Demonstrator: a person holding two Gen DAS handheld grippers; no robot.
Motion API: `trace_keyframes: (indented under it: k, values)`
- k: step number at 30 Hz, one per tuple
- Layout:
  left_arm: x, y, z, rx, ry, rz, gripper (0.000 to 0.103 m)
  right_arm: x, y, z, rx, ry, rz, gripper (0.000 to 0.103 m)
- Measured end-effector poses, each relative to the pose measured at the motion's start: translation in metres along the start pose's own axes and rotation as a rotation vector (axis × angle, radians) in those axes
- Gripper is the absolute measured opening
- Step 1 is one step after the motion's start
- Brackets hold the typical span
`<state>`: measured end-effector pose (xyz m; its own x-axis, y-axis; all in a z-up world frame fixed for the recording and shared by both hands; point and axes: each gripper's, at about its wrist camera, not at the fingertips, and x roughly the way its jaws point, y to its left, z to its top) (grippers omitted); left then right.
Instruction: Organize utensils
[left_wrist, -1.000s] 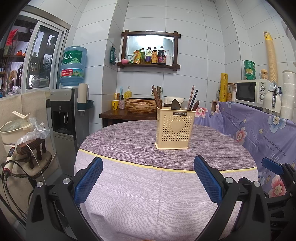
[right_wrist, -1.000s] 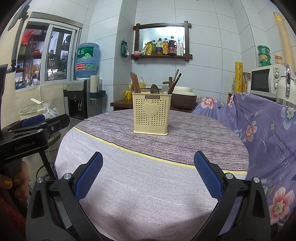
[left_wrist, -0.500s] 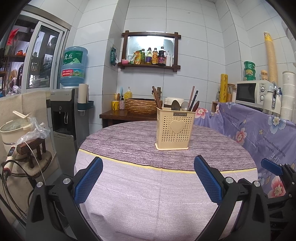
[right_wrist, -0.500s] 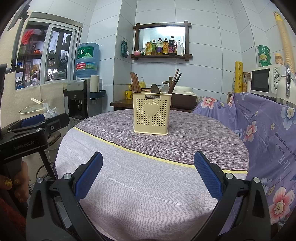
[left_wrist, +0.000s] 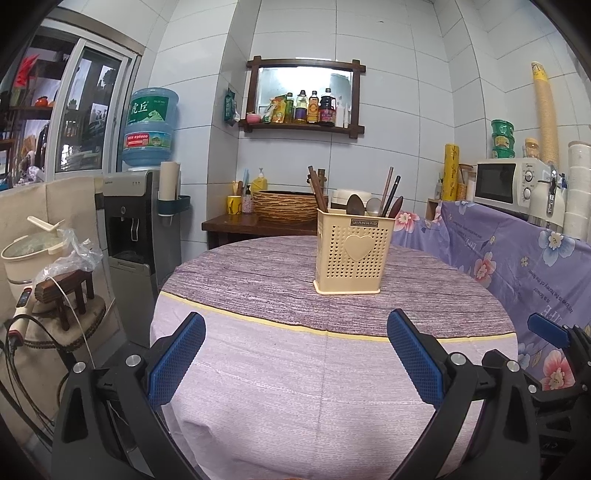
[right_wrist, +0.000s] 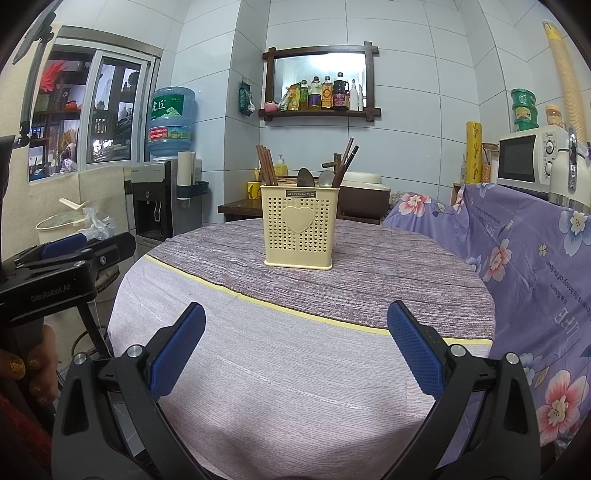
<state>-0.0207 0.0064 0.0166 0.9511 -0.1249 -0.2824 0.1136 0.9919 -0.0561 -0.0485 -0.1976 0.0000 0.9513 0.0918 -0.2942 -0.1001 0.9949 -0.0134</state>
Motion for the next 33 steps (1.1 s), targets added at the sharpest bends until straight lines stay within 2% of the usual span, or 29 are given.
trace_keyframes:
  k: [33]
  values:
    - [0.001,-0.002,0.001,0.005,-0.001,0.001,0.098,-0.001,-0.012,0.01,0.014,-0.005,-0.002,0.097]
